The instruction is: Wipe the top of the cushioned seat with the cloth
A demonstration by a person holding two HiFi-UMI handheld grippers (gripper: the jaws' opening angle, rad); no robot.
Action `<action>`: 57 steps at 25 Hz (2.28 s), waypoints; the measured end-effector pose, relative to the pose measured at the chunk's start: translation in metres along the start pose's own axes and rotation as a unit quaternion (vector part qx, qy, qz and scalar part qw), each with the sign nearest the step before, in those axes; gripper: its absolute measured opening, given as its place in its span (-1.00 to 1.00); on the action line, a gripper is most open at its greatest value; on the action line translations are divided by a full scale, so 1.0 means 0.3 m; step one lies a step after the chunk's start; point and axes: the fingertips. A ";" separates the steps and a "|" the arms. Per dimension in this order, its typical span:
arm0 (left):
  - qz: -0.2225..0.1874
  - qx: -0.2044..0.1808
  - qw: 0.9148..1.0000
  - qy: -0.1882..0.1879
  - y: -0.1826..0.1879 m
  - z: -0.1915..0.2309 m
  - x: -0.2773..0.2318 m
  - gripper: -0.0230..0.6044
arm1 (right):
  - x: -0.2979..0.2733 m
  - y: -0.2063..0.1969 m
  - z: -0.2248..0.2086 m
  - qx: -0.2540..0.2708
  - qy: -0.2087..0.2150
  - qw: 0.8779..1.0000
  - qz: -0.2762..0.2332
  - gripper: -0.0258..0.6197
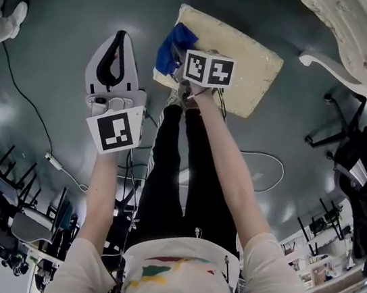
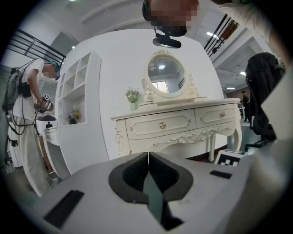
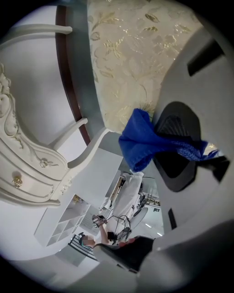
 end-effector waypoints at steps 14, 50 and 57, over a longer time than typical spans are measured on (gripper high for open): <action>-0.008 -0.017 0.998 -0.055 0.051 -0.168 -0.059 -0.91 | 0.200 -0.036 -0.202 -0.008 -0.041 0.999 -0.021 -0.82; -0.027 -0.054 0.987 -0.147 0.120 -0.430 -0.073 -0.91 | 0.819 -0.174 -0.836 0.092 -0.281 0.955 0.012 -0.82; -0.025 -0.055 0.989 -0.138 0.112 -0.401 -0.056 -0.91 | 0.818 -0.177 -0.847 0.095 -0.291 0.952 0.017 -0.82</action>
Point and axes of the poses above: the fingertips, and each gripper's own axes: x backward along the fingers, z to its left, y out of its top, and after that the axes turned 2 degrees about -x, right-handed
